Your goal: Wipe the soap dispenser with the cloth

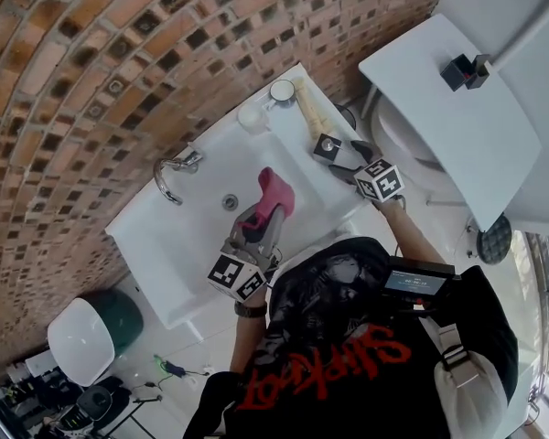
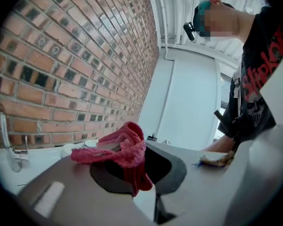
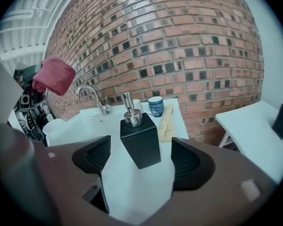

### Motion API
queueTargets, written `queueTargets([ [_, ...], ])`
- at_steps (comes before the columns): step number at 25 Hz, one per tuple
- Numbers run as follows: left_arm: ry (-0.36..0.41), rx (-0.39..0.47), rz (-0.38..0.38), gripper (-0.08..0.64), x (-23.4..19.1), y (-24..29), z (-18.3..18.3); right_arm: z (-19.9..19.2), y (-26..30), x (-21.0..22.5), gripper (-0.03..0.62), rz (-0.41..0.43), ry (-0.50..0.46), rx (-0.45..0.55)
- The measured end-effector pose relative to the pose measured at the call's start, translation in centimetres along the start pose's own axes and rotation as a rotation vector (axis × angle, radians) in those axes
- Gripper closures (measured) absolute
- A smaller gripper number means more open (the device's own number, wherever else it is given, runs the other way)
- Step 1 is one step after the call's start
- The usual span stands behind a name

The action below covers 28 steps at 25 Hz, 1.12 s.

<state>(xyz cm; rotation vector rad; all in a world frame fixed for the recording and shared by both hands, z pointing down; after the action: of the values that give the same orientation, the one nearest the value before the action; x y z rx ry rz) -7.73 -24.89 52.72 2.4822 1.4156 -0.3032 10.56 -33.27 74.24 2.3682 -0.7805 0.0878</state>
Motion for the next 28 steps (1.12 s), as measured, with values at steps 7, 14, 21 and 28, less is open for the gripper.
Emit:
queueTargets([
  [7,-0.010,-0.006,-0.054,0.517,1.1,1.4,-0.3,2.8,-6.0,0.1,0.378,-0.092,0.024,0.144],
  [14,-0.018,-0.009,-0.116,0.517,2.2,3.5,0.0,10.7,-11.3,-4.3,0.592,-0.023,-0.098,0.330],
  [21,0.015,0.017,-0.188,0.517,3.1,5.0,1.0,14.8,-13.9,-8.5,0.592,0.057,-0.175,0.398],
  [28,0.016,0.038,-0.202,0.517,3.4,5.4,1.7,15.3,-15.0,-10.1,0.592,0.161,-0.148,0.431],
])
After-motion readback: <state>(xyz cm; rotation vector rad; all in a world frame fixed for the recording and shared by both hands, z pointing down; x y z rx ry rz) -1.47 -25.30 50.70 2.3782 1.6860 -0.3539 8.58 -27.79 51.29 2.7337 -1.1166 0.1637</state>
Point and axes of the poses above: the fingertips, and each gripper's own axes: y forward along the fingers, x to its right, z out of its top, the point moved 2 cm from there along -y, backward along the fingers, and after that the axes turned 1 degree about x, right-handed, at the moved point
